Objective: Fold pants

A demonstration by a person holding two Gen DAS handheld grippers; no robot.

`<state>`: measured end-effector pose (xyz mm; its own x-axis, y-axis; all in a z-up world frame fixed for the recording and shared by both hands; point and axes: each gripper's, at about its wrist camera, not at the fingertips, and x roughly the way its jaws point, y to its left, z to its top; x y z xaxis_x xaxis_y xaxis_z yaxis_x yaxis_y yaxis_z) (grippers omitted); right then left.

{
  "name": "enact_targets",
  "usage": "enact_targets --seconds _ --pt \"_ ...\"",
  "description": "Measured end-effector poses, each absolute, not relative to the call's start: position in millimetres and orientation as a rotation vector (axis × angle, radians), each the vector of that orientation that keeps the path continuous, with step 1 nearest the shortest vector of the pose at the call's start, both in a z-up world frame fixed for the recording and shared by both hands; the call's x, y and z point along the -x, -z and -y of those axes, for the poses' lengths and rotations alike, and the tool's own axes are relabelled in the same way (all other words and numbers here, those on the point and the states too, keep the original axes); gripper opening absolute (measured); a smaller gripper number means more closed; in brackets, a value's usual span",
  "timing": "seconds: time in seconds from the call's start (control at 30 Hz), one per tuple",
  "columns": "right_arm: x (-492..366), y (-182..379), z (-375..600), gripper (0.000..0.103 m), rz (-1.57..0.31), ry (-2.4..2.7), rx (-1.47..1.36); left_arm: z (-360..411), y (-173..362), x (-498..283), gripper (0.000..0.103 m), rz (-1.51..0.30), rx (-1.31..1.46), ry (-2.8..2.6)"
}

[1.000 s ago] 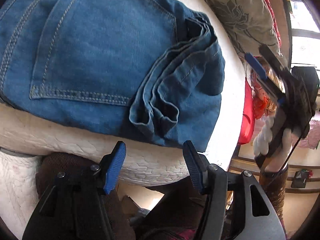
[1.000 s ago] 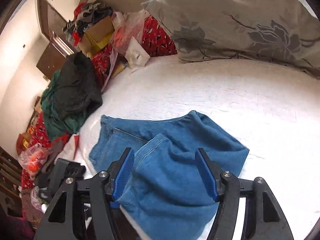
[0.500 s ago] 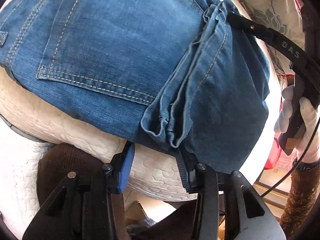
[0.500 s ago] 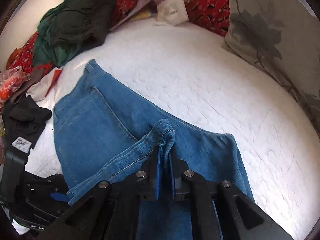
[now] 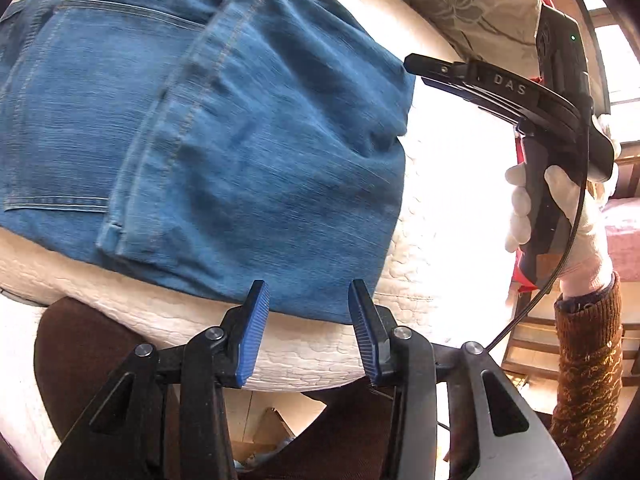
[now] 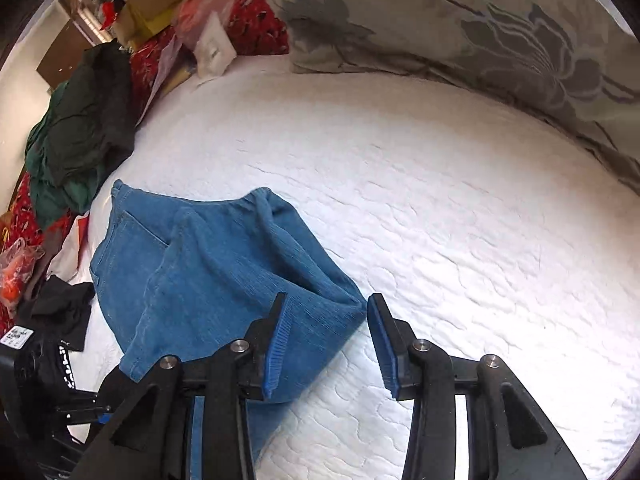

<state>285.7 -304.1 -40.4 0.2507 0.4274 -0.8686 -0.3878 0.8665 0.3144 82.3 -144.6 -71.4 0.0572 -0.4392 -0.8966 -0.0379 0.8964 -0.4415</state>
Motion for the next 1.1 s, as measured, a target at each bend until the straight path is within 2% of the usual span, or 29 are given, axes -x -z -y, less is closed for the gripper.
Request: enact_targets --seconds 0.1,0.2,0.23,0.3,0.37,0.47,0.5,0.53,0.67,0.73,0.8,0.93,1.0,1.1 --pt "-286 62 319 0.047 -1.225 -0.537 -0.205 164 85 -87 0.039 -1.532 0.367 0.325" --pt "-289 71 315 0.016 -1.22 -0.593 -0.295 170 101 -83 0.039 -1.547 0.339 0.299" --pt "-291 68 312 0.012 -1.204 -0.599 -0.284 173 107 -86 0.039 -1.558 0.344 0.292" --pt "-299 50 311 0.011 -1.124 -0.613 -0.297 171 112 -87 0.04 -1.552 0.355 0.288" --pt "-310 44 308 0.006 -1.094 -0.605 -0.296 178 112 -87 0.045 -1.541 0.333 0.296" --pt "-323 66 304 0.006 -1.178 -0.531 -0.228 199 110 -83 0.05 -1.518 0.259 0.32" --pt "-322 69 305 0.007 -1.182 -0.517 -0.235 193 108 -81 0.05 -1.515 0.252 0.335" --pt "-320 68 307 0.012 -1.17 -0.526 -0.263 169 107 -74 0.05 -1.518 0.259 0.355" --pt "-310 43 325 0.015 -1.101 -0.488 -0.304 133 84 -61 0.05 -1.473 0.281 0.357" --pt "-306 27 329 0.028 -1.078 -0.477 -0.298 98 69 -58 0.05 -1.417 0.313 0.31" --pt "-303 10 322 0.034 -1.062 -0.496 -0.281 48 61 -58 0.05 -1.379 0.42 0.254" --pt "-304 -13 274 0.042 -1.062 -0.585 -0.271 -76 73 -50 0.051 -1.313 0.811 0.097" --pt "-305 -19 237 0.044 -1.074 -0.632 -0.249 -133 87 -40 0.052 -1.255 1.008 0.025" --pt "-306 -22 178 0.044 -1.108 -0.689 -0.198 -182 113 -23 0.059 -1.188 1.198 -0.034"
